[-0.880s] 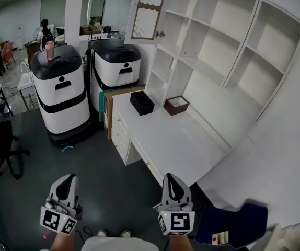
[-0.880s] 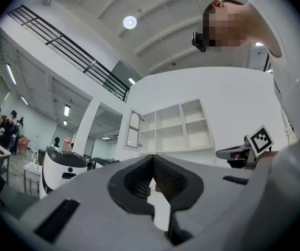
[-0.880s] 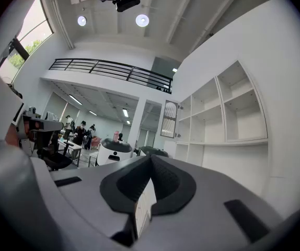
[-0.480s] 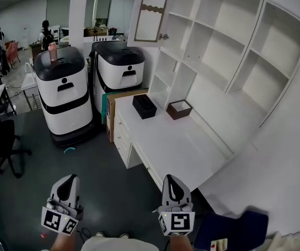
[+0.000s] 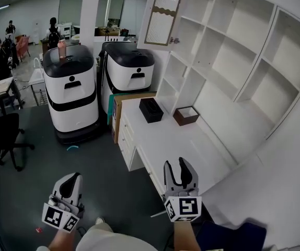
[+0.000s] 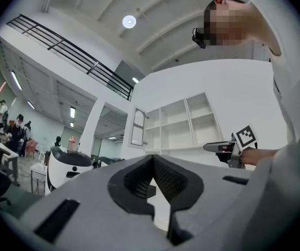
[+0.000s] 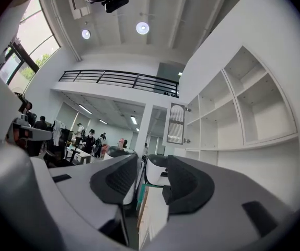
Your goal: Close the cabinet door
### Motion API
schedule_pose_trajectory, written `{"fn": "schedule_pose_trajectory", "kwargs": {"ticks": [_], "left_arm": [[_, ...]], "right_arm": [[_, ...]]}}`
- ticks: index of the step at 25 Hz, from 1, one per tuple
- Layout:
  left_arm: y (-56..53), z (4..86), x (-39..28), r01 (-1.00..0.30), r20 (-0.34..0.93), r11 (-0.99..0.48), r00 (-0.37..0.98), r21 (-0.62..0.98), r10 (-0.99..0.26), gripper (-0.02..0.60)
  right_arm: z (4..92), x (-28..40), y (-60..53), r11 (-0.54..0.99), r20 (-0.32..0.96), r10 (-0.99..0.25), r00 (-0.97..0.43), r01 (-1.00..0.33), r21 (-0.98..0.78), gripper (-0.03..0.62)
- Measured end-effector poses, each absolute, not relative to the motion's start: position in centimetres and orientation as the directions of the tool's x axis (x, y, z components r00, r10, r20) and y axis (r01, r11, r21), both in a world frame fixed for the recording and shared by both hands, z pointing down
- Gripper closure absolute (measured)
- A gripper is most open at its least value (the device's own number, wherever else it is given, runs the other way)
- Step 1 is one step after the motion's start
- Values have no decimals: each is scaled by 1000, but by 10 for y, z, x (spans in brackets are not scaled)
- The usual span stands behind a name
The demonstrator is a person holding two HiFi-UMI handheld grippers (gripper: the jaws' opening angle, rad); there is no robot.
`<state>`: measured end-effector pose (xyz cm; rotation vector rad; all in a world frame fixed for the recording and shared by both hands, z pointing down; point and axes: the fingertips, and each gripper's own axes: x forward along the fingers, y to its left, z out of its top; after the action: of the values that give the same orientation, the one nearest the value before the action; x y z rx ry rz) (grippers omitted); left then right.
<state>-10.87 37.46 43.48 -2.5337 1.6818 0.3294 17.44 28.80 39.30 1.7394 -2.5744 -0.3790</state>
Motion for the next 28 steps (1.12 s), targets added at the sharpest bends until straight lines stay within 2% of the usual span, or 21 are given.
{"fn": "schedule_pose_trajectory", "kwargs": {"ticks": [4,7,11,15,22,28], "left_arm": [[354,437,-106,-911,-214,-410,393,45,-894,575],[326,444,-103,-898,-209,-436,418,51,-884,575],[263,465,-111,-884,-197,-462,441,75,-876,575],[168,475,-129,-865,-201,-492,467,101,-861,575],[-14,461,-202,-852,-188,-510,485,118,-854,575],[-115,445,-230,-831,-200,-544,517,113,-832,575]], "right_arm": [[374,165,257,385,-154,-896,-416,-901,200,416],[370,156,227,395,-153,-892,-425,-899,190,356],[381,134,164,409,-125,-892,-434,-894,185,320],[373,104,70,384,-129,-900,-416,-898,215,312],[335,38,-124,316,-162,-922,-351,-927,204,313],[304,6,-222,272,-183,-931,-316,-934,231,313]]}}
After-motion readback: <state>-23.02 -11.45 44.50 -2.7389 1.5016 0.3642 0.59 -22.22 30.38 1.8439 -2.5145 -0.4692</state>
